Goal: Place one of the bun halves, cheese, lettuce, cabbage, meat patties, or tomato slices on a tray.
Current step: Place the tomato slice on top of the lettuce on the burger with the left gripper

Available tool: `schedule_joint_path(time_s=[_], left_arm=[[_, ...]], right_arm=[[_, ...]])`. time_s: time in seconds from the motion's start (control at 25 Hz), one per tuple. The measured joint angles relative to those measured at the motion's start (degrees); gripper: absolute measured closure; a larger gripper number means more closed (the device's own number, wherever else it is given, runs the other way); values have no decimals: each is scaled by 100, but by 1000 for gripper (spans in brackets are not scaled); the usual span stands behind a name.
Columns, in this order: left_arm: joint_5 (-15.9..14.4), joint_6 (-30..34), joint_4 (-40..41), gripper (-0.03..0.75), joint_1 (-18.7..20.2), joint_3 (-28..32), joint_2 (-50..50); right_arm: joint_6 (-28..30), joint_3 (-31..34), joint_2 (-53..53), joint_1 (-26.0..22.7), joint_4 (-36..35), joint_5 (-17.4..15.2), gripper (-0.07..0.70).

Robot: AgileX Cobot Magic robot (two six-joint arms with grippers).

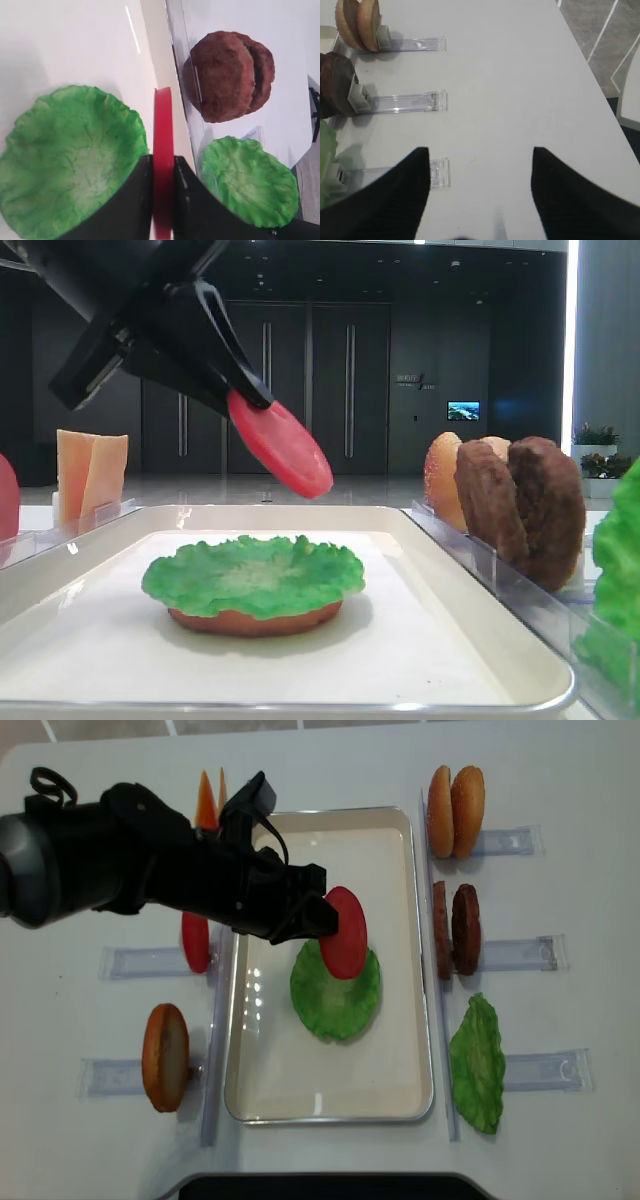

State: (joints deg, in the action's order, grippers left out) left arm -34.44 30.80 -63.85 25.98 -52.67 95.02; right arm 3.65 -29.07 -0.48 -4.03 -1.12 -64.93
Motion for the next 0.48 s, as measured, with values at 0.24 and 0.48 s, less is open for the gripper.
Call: schedule_joint_path(time_s=[0.24, 0.48], left_arm=[[-76, 626, -442, 655, 0, 19, 259], [-76, 748, -439, 655, 0, 19, 454]], right_arm=[[0, 0, 0, 0, 0, 0, 209], [0, 0, 0, 0, 0, 0, 210]])
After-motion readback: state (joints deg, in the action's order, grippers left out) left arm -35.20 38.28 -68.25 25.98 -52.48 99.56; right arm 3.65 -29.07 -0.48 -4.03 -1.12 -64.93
